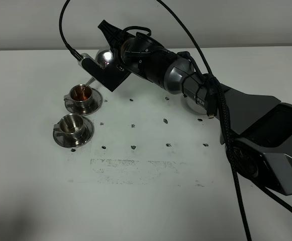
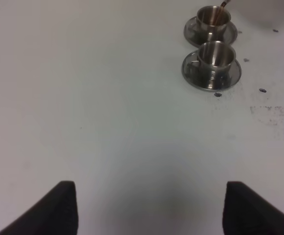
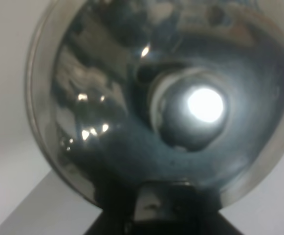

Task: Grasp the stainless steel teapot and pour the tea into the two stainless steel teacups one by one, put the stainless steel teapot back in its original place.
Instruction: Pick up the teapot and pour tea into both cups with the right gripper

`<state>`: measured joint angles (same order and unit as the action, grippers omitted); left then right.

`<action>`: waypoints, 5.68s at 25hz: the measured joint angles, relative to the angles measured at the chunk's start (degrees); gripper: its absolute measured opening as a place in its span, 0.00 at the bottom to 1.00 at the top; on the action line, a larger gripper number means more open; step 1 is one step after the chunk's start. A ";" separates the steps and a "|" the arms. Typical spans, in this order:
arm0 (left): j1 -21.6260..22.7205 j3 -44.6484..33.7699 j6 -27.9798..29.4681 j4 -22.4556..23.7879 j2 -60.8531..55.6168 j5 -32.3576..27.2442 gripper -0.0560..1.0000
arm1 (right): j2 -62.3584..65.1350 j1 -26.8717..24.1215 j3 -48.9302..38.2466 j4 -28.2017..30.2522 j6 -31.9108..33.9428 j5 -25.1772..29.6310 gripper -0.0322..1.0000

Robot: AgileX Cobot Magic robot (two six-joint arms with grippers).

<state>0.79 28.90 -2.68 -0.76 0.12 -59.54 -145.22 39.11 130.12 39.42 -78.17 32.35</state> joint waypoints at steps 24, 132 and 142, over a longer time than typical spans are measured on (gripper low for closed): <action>0.00 0.00 0.00 0.00 0.00 0.00 0.63 | 0.00 0.00 0.00 1.73 -1.24 -2.91 0.22; 0.00 0.00 0.00 0.00 0.00 0.00 0.63 | 16.59 -3.71 -13.12 -41.36 21.96 21.66 0.22; 0.00 0.00 0.00 0.00 0.00 0.00 0.63 | 20.22 -3.53 -21.78 -40.44 34.53 17.78 0.22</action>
<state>0.79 28.90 -2.68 -0.76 0.12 -59.54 -125.00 35.59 108.34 -1.02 -43.64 50.13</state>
